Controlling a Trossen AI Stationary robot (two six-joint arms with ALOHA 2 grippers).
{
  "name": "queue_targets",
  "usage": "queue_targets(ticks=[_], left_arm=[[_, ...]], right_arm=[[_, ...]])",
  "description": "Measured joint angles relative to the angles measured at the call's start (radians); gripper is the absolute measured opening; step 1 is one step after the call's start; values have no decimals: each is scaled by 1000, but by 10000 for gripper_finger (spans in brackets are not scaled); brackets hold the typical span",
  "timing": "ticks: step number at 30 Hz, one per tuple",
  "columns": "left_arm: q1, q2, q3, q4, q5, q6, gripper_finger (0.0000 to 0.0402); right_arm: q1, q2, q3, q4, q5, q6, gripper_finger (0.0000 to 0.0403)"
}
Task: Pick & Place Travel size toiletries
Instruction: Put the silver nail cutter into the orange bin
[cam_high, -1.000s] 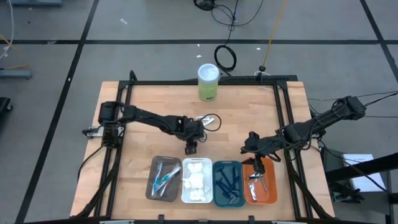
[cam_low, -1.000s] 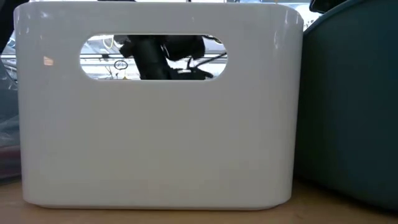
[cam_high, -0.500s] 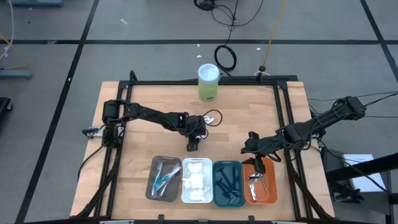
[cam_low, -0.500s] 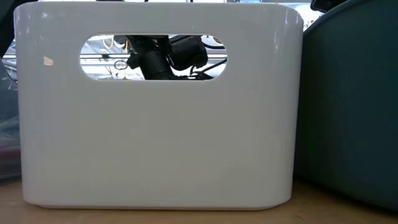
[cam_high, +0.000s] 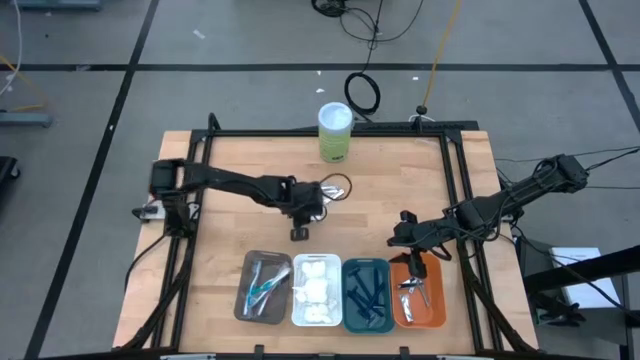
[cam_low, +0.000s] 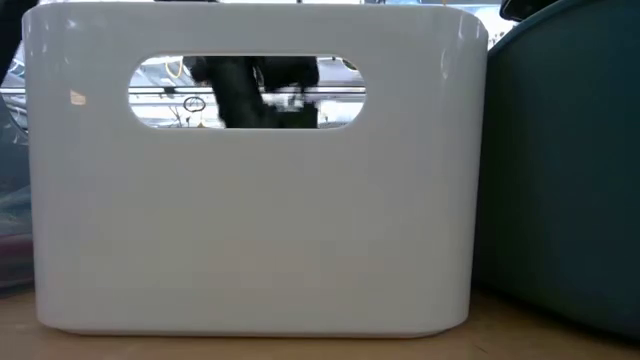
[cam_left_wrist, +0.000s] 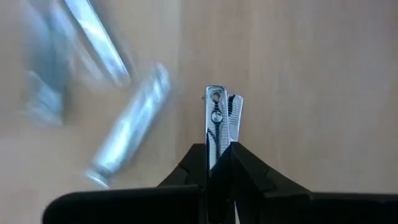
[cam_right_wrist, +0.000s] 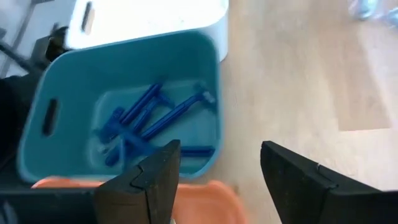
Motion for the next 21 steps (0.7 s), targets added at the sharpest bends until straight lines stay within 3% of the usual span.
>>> queue_targets(ticks=[4,10,13,18,21], left_arm=[[-11,-141,7,46,-10,19,28],[-32,-241,7,286,11,115,28],[-34,-236,7,431,62,150,28],[-34,-219,7,622,221,165,28],[-36,-213,7,700,245,167,28]], right_arm=[[0,0,0,16,126,-9,208],[-13,10,-19,182,482,-146,208],[-42,15,-85,436,573,-261,208],[-93,18,-249,973,568,-465,208],[-111,17,-349,1274,532,-549,208]])
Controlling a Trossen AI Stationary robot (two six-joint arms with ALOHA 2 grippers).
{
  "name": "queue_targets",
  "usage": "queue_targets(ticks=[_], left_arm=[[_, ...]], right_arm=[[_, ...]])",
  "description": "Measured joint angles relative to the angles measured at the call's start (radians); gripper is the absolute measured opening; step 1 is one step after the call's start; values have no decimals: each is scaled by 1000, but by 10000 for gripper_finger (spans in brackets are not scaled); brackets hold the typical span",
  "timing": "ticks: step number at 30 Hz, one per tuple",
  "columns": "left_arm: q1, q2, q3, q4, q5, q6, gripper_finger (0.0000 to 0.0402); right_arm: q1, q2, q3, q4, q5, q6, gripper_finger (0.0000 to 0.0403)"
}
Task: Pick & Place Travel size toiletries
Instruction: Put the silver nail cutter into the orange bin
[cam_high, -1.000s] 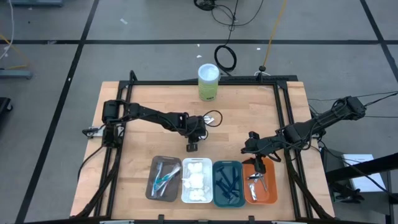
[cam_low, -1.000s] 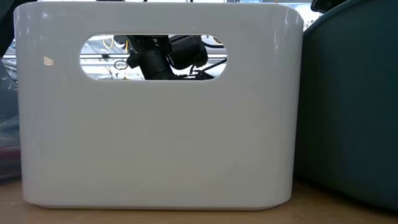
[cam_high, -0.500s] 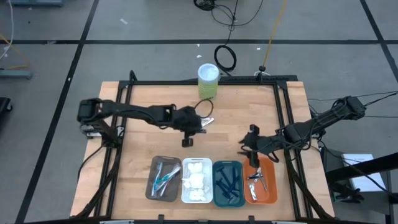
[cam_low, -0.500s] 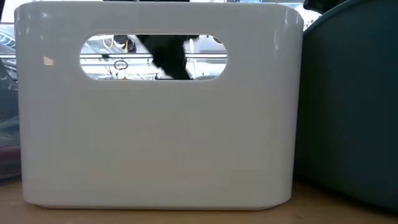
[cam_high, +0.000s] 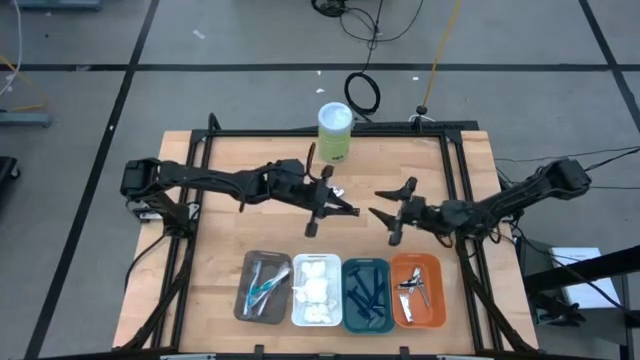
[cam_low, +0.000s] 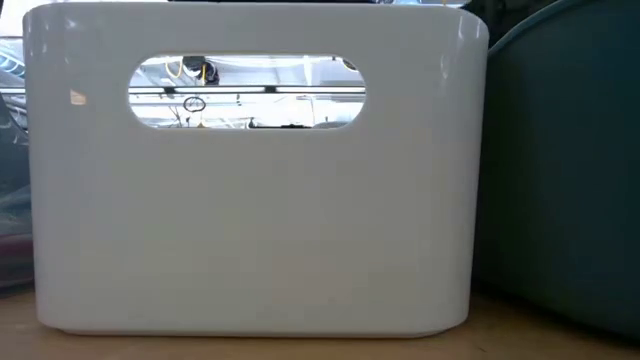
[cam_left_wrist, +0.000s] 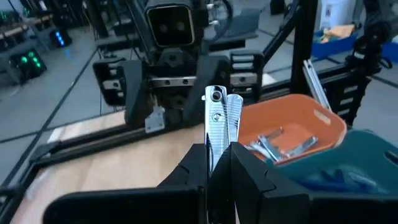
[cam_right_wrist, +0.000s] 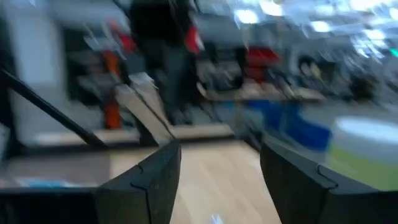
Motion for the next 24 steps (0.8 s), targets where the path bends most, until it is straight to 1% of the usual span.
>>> queue_targets(ticks=[3,4,6,9,12,15,18,24], left_arm=[[1,21,0,84,2,-5,28],[4,30,1,120,3,-17,28],[11,60,1,175,30,-45,28],[20,115,1,289,71,-94,28],[25,158,1,355,72,-138,28],[29,170,0,372,86,-167,28],[29,180,1,372,71,-170,28],[28,180,0,377,73,-178,28]], right_arm=[[-22,9,-78,245,-129,-32,206],[-31,18,-93,303,-174,-33,205],[-45,44,-107,359,-204,-35,203],[-64,89,-95,362,-228,-35,201],[-72,136,-66,369,-233,-41,201],[-72,166,-44,368,-237,-70,200],[-73,184,-24,382,-274,-86,200],[-72,203,9,375,-309,-105,200]])
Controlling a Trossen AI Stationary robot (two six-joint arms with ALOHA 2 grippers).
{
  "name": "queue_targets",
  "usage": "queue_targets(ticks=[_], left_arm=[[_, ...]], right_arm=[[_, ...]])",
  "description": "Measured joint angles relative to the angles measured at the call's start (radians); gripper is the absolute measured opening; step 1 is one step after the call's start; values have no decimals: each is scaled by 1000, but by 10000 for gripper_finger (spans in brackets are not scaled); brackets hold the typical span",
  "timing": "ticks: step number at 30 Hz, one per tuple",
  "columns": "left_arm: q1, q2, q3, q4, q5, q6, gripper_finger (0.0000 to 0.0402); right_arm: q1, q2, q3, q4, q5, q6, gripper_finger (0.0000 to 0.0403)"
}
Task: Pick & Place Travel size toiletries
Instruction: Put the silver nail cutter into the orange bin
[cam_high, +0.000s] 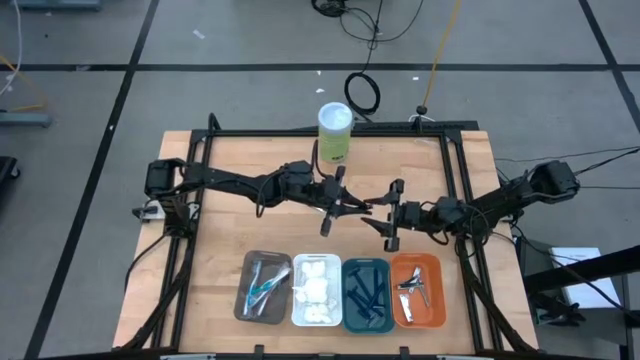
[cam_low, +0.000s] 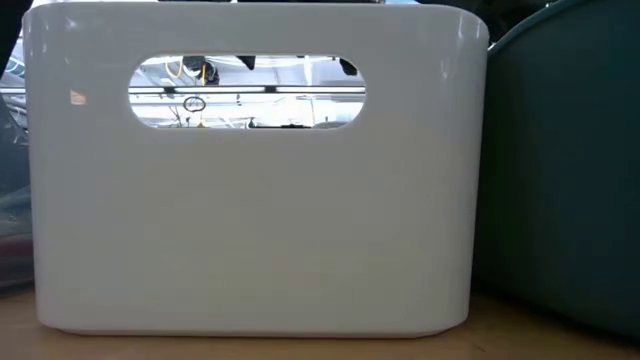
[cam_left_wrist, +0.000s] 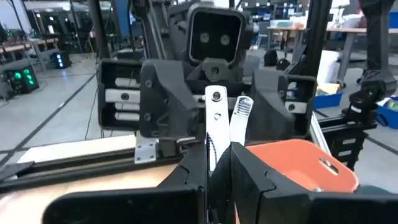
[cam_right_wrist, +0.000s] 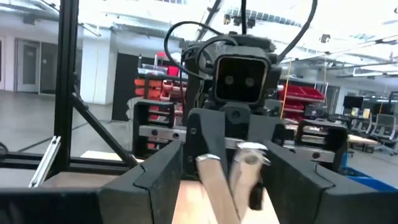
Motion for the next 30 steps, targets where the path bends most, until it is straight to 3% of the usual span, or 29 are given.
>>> queue_targets(ticks=[5,13,22,25,30], left_arm=[[0,1,0,4,0,-2,30],[0,1,0,3,46,-2,33],[-20,0,0,-2,42,-75,40],[-37,-8,2,-21,27,-148,69],[-71,-57,2,-122,-40,-162,159]], right_arm=[[0,1,6,-7,1,-5,176],[0,1,6,-9,4,-50,71],[1,-2,6,-8,13,-74,71],[-2,-10,6,-19,31,-87,71],[-5,-36,6,-51,38,-78,71]])
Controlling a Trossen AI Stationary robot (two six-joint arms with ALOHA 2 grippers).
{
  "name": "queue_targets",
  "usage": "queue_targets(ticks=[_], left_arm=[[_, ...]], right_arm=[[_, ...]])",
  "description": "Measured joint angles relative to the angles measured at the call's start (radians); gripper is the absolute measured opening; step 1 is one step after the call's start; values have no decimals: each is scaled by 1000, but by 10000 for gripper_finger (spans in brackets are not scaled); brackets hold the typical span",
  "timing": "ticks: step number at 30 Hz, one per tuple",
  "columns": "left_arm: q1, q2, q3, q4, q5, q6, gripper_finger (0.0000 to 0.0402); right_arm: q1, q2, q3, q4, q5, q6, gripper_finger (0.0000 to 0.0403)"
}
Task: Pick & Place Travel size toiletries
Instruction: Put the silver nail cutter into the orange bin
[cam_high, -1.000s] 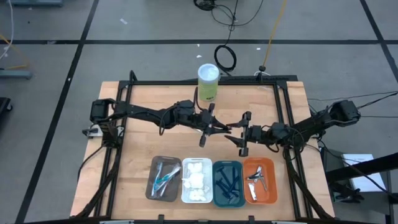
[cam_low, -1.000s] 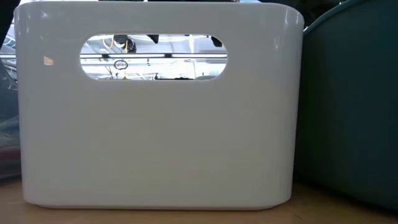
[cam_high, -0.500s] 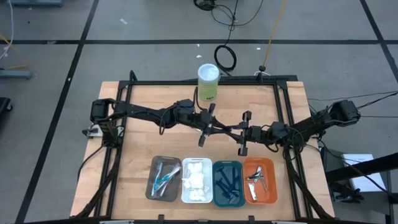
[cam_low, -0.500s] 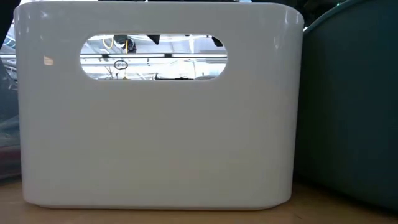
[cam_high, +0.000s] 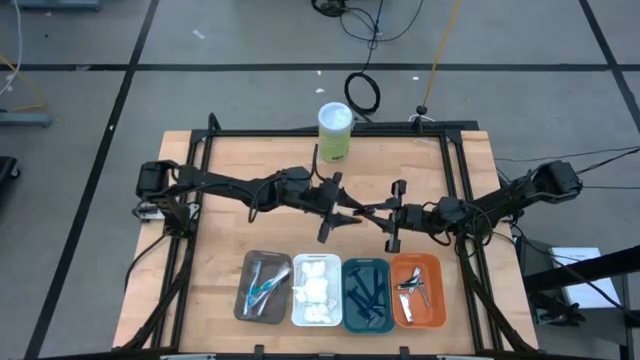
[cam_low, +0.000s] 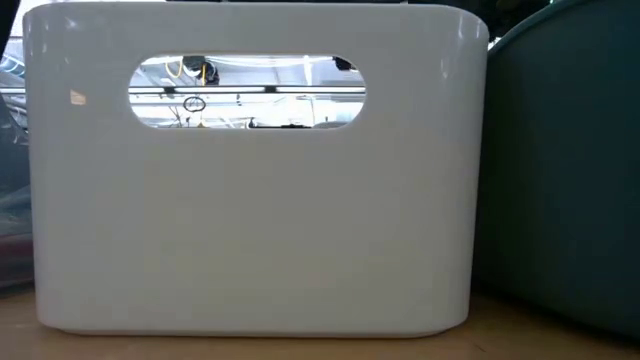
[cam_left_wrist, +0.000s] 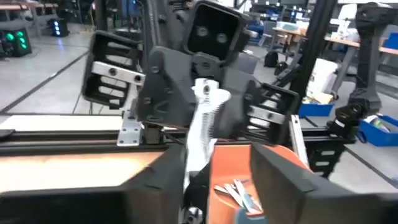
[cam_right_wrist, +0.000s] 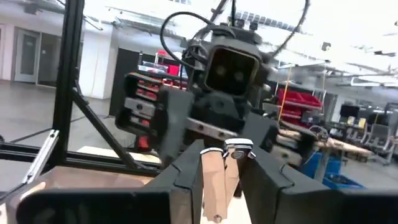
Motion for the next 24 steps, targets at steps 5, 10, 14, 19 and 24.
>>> queue_targets(ticks=[5,10,14,19,24], left_arm=[[-31,-83,0,-131,-80,54,241],[-51,-179,0,-288,-222,192,287],[-52,-207,0,-494,-384,211,299],[-33,-192,0,-736,-491,139,298],[-4,-139,0,-860,-519,81,283]], right_arm=[[-4,-58,0,-120,54,53,71],[20,-177,-1,-336,-1,169,71],[77,-298,-1,-568,-138,337,71],[197,-399,0,-846,-295,608,71],[332,-423,-1,-1130,-349,914,71]])
